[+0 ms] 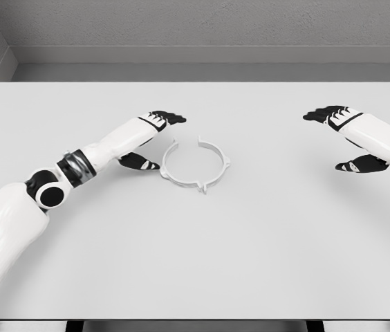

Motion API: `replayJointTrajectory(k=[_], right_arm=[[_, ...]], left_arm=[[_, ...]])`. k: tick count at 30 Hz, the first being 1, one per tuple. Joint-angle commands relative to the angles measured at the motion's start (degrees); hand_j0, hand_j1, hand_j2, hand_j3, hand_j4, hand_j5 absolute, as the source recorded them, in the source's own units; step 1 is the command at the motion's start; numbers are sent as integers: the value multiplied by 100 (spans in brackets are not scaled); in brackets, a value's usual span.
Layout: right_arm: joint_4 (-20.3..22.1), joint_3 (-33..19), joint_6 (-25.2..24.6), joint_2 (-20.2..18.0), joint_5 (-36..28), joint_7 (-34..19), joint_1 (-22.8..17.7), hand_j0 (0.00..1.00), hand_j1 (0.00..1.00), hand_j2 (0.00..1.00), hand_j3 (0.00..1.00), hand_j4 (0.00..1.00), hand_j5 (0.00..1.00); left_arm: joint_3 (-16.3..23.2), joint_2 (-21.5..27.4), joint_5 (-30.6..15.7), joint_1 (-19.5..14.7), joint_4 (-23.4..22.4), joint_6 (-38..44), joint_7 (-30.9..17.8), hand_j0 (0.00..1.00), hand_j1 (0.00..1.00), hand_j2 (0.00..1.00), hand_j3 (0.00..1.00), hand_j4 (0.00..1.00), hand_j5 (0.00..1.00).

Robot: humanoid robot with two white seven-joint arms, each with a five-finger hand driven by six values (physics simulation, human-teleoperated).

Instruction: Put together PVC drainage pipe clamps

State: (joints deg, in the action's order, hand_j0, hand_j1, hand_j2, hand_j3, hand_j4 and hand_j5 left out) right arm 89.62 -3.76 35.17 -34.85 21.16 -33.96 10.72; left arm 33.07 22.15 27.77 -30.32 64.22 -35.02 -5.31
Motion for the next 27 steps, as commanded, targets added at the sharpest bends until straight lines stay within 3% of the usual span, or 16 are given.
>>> replayJointTrajectory(k=[1, 27], right_arm=[[3, 6, -17, -5, -42, 3, 0, 100, 100, 100, 100, 100, 100], [3, -2, -17, -5, -42, 3, 0, 100, 100, 100, 100, 100, 100]], left_arm=[[6, -44, -35, 0, 3, 2, 3, 100, 100, 100, 100, 100, 100], [-2, -325, -35, 97, 73, 2, 3, 100, 100, 100, 100, 100, 100]])
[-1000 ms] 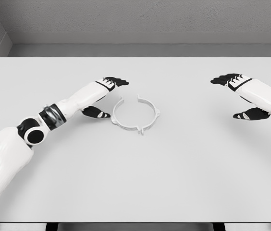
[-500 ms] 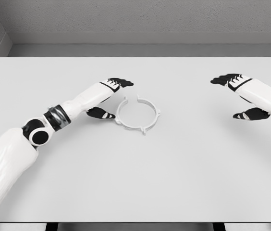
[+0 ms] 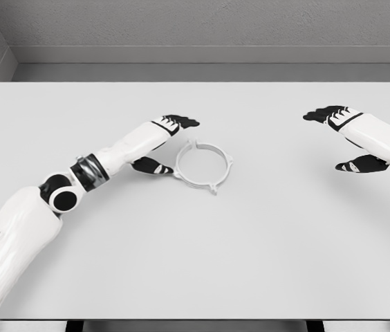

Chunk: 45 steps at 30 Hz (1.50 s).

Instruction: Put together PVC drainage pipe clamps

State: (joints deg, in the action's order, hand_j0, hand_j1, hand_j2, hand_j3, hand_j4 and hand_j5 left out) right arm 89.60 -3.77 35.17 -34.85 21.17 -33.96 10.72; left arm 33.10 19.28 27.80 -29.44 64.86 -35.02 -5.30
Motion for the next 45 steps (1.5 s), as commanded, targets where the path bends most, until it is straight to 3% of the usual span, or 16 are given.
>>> replayJointTrajectory(k=[1, 25, 28, 32, 33, 35, 45], right_arm=[[5, -1, -17, -5, -42, 3, 0, 100, 100, 100, 100, 100, 100], [-3, 8, -17, -5, -42, 3, 0, 100, 100, 100, 100, 100, 100], [-3, 8, -17, -5, -42, 3, 0, 100, 100, 100, 100, 100, 100], [-3, 8, -17, -5, -42, 3, 0, 100, 100, 100, 100, 100, 100], [-3, 8, -17, -5, -42, 3, 0, 100, 100, 100, 100, 100, 100], [-3, 8, -17, -5, -34, 3, 0, 100, 100, 100, 100, 100, 100], [-3, 8, -17, -5, -34, 3, 0, 100, 100, 100, 100, 100, 100]], left_arm=[[-5, -38, -38, 9, 9, 2, 3, 100, 100, 100, 100, 100, 100], [-67, -65, -91, -18, 27, 2, 3, 100, 100, 100, 100, 100, 100], [-84, 498, -152, -70, 27, 2, 12, 100, 100, 100, 100, 100, 100], [-550, 1280, -222, -114, 36, 2, 29, 100, 100, 100, 100, 100, 100], [-682, 1649, -574, -158, 18, 2, 38, 100, 100, 100, 100, 100, 100], [-743, 2080, -803, -167, 1, 2, 38, 100, 100, 100, 100, 100, 100], [-787, 2265, -706, -114, 264, 2, 20, 100, 100, 100, 100, 100, 100]])
